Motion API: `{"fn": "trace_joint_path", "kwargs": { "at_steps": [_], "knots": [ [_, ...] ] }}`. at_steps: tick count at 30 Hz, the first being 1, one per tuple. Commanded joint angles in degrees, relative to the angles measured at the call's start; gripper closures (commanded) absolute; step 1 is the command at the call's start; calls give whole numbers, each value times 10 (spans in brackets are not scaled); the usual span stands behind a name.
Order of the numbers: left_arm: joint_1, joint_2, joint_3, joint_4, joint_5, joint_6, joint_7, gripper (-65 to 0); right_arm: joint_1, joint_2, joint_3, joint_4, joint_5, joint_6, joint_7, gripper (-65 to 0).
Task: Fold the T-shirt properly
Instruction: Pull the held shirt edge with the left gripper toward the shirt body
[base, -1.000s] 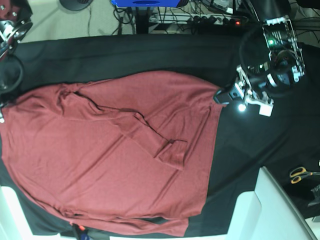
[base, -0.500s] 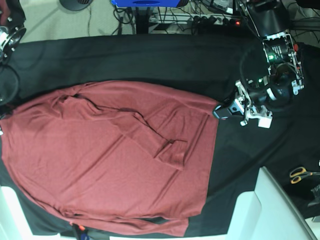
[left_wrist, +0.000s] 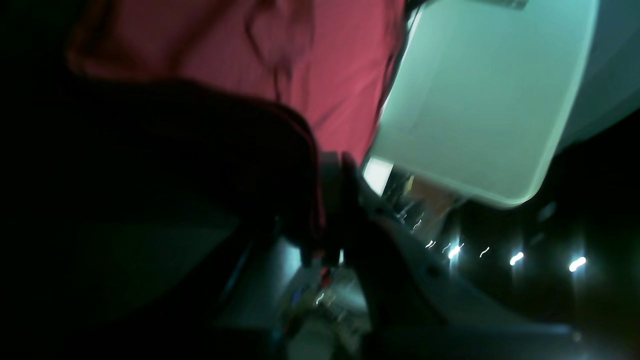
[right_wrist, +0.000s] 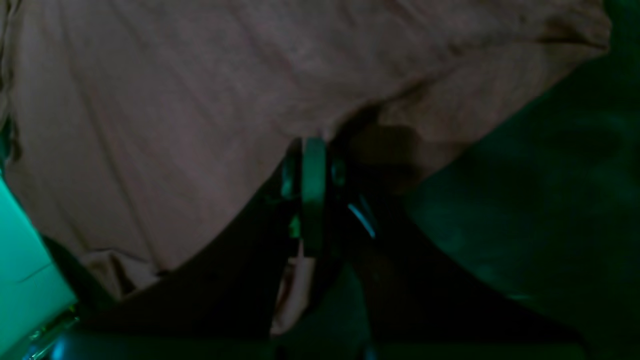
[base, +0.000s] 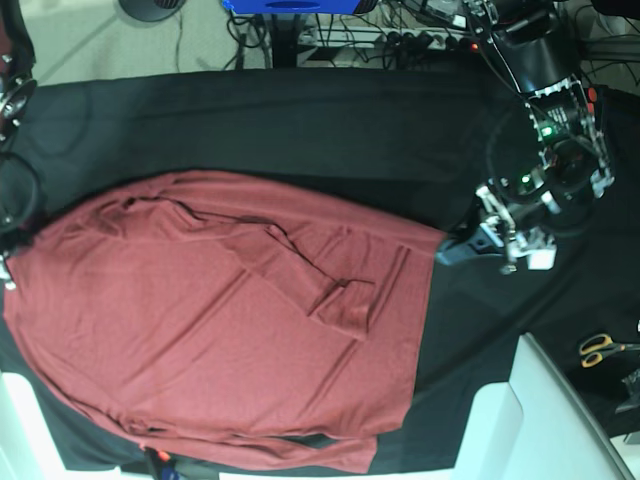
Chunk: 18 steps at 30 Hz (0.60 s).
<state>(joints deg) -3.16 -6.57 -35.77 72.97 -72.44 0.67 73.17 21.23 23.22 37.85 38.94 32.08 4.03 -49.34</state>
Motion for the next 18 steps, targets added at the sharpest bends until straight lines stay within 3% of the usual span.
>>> {"fn": "trace_joint_path", "kwargs": {
  "at_steps": [1, 13, 18],
  "knots": [
    [-9, -5, -8, 9, -17, -2, 4, 0, 18, 16, -1, 2, 4, 3, 10, -5],
    [-24, 0, -20, 9, -14, -2, 4, 0, 37, 17, -2, -6, 4, 1, 17, -5],
    [-26, 3, -20, -9, -2, -1, 4, 0, 38, 17, -2, -6, 4, -29, 38, -5]
  ]
}}
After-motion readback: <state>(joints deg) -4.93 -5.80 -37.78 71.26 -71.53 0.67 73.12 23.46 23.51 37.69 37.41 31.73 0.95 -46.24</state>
